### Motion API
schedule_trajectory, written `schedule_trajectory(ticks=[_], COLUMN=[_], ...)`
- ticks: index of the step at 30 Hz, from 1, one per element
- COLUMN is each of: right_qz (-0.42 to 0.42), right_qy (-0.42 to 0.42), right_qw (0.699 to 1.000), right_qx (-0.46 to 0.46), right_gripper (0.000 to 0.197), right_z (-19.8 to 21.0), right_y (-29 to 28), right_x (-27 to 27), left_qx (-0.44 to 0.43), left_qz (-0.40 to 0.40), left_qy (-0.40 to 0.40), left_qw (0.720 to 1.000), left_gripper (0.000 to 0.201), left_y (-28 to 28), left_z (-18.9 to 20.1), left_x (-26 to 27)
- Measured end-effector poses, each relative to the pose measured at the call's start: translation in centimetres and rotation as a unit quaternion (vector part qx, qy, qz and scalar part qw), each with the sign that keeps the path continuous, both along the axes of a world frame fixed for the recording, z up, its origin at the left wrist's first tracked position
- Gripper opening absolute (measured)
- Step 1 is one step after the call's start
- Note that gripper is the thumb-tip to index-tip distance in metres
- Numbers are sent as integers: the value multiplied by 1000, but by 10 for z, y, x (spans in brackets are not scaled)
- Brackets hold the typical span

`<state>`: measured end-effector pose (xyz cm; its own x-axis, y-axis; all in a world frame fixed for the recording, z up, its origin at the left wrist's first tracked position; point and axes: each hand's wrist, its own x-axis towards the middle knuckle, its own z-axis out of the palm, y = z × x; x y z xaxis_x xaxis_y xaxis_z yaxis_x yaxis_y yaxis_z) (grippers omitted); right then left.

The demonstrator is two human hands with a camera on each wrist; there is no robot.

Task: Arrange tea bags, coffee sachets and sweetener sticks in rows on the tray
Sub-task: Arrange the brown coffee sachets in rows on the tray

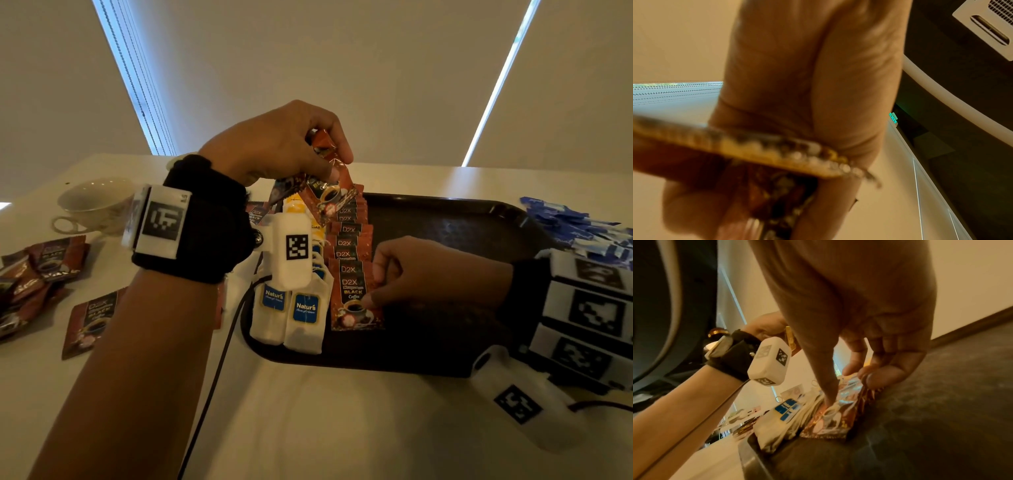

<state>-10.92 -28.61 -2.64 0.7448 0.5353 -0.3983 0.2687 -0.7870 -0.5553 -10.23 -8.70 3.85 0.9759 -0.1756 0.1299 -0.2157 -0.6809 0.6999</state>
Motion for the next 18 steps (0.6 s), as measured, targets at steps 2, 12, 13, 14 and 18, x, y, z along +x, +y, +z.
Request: schedule_trajectory(ticks=[2, 12, 13, 14, 18], right_qz=[33, 106, 108, 111, 128], right_qy=[-42, -87, -86, -85, -97], right_qw=[998, 986, 986, 986, 981], right_qx=[-20, -97, -96, -95, -104], right_gripper=[26, 34, 34, 34, 32], right_z=[1, -7, -7, -6, -6], right_y=[3, 21, 22, 23, 28], right_x=[-4, 1, 3, 5, 12], left_qx=[3, 25, 26, 26, 24], left_qz=[-5, -39, -41, -43, -44], left_qy=[2, 32, 32, 32, 32], left_qw=[1000, 998, 998, 998, 998], left_gripper=[21, 22, 22, 22, 22], left_y=[-2, -8, -8, -8, -7], left_z=[-1, -2, -1, -1, -2], left_x=[0, 1, 1, 1, 1])
